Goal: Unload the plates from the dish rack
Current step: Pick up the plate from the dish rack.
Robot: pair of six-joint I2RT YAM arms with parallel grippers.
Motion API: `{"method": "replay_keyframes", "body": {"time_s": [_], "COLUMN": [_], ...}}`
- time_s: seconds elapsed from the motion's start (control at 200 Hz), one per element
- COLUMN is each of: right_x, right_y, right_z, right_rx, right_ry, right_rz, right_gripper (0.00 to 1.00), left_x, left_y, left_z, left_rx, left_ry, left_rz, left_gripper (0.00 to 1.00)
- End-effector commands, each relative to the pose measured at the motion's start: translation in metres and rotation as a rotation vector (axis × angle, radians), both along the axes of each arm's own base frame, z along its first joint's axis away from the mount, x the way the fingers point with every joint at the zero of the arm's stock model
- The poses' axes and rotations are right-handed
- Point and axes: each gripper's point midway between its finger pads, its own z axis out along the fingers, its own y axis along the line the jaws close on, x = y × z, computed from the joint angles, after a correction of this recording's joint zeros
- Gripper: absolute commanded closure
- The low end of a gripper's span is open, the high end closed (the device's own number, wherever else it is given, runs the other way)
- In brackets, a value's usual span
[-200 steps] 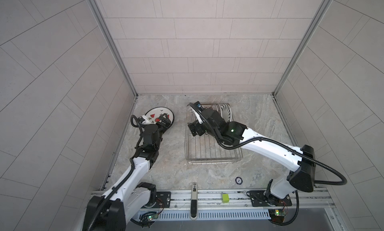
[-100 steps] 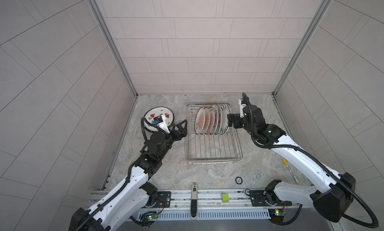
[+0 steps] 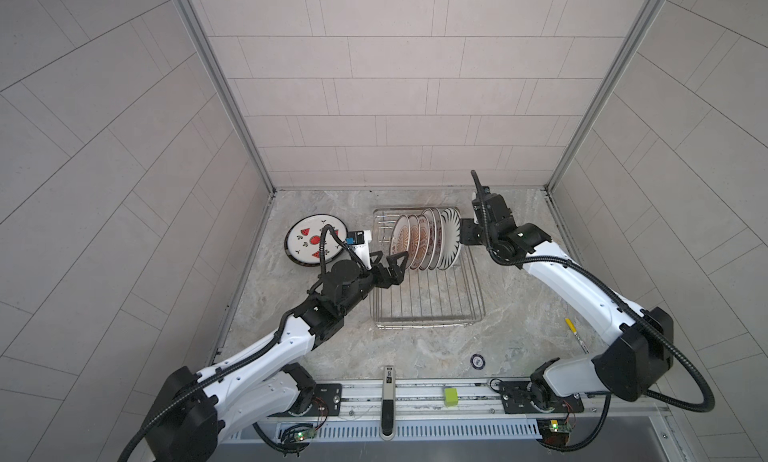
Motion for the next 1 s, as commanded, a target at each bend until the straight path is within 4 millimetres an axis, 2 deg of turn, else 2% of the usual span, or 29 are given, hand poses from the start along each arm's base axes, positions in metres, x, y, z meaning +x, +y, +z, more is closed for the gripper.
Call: {"method": "replay_keyframes", "body": {"time_s": [0.0, 0.08, 0.235, 0.636, 0.826, 0.996], "right_x": [0.001, 0.006, 0.015, 0.03, 0.034, 0.035], "right_y": [0.001, 0.009, 0.014, 0.024, 0.021, 0.023], "right_z": [-0.005, -0.01, -0.016, -0.032, -0.034, -0.034], "right_rx": [0.0, 0.015, 0.007, -0.031, -0.091, -0.112], "right_ry": [0.045, 0.054, 0.063, 0.075, 0.071, 0.061], "right_rz": [-0.011, 0.005, -0.003, -0.05, -0.1, -0.112], "right_gripper": [0.41, 0.44, 0.54, 0.66, 0.7, 0.75], "left_x": [0.002, 0.002, 0.003, 0.008, 0.01, 0.01], "left_y": [-0.009, -0.016, -0.017, -0.029, -0.025, -0.017], "left_z": [0.014, 0.012, 0.006, -0.005, -0.015, -0.012], "left_rx": [-0.059, -0.072, -0.066, -0.063, -0.046, -0.055], "left_ry": [-0.031, -0.026, -0.019, 0.005, 0.016, -0.012], "left_rz": [-0.014, -0.04, -0.029, -0.048, -0.026, 0.005], "left_gripper": [0.0, 0.0, 0.0, 0.0, 0.0, 0.0]}}
